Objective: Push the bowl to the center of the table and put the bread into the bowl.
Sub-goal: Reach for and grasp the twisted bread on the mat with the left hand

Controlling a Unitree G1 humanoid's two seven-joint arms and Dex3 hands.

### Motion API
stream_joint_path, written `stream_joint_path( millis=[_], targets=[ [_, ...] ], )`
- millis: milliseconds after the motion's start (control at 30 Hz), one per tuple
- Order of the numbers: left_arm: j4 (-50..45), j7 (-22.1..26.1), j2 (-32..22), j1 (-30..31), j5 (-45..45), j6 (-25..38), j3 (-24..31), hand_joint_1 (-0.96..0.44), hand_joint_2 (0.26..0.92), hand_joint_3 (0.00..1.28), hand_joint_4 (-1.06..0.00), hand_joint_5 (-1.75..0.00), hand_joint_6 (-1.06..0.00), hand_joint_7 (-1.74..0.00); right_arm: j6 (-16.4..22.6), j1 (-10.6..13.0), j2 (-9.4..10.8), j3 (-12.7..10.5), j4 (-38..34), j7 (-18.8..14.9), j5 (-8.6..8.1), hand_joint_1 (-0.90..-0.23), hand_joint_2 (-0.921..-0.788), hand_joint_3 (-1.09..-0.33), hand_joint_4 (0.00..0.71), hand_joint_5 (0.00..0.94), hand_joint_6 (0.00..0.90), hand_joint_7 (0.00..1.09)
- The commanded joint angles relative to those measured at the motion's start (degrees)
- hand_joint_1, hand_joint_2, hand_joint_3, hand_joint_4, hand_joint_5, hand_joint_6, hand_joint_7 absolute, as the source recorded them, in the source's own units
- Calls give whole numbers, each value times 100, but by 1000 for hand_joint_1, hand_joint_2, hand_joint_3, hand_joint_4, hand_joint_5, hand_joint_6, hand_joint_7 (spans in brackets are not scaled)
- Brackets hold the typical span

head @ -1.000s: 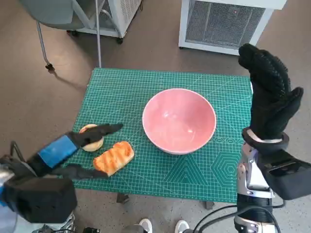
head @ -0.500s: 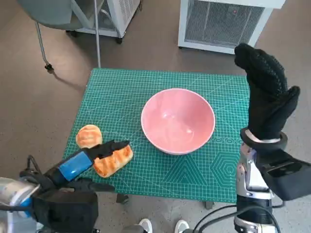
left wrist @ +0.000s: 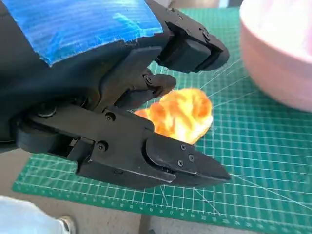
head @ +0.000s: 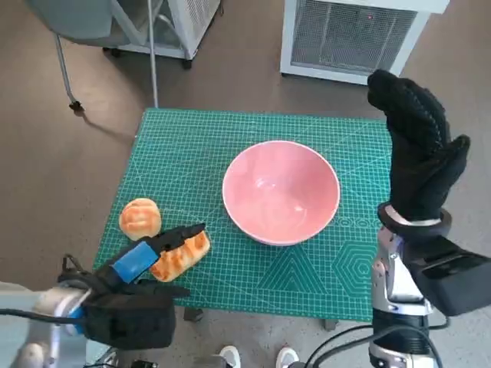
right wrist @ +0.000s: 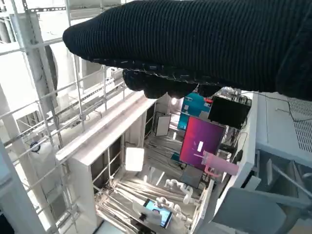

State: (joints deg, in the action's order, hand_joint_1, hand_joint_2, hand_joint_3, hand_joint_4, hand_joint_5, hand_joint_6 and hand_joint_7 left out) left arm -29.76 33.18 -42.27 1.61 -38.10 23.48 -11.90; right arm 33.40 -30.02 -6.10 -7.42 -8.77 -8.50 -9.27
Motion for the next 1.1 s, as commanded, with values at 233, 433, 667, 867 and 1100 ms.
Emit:
stream_joint_path(
  millis=[233, 433, 667, 867, 1100],
  targets=[
    [841, -920, 604, -162, -887, -125, -424, -349, 824, 14, -299, -26, -349, -14, -128, 213, 89, 42, 73, -35, -122, -531, -921, -710, 340, 22, -1, 752],
    [1214, -1242, 810, -204, -1278, -129, -537, -354, 834, 13, -343, -36, -392, -34, -147, 230, 96, 45, 94, -42, -159, -533, -921, -708, 342, 23, -1, 755],
    [1560, -1177, 939, -316, -1532, -53, -644, -337, 838, 9, -373, -37, -420, -45, -152, 229, 120, 75, 101, -22, -143, -533, -921, -708, 341, 23, -1, 749],
    [1871, -958, 987, -498, -1691, -24, -779, -132, 888, 34, -463, -76, -462, -70, -124, 228, 132, 79, 78, -30, -138, -534, -921, -707, 341, 22, -1, 730],
    [2345, -1290, 997, -630, -1657, -301, -797, 147, 917, 269, -408, -1276, -419, -828, -88, 258, 150, 101, 96, -25, -106, -536, -921, -706, 337, 21, -1, 725]
  ],
)
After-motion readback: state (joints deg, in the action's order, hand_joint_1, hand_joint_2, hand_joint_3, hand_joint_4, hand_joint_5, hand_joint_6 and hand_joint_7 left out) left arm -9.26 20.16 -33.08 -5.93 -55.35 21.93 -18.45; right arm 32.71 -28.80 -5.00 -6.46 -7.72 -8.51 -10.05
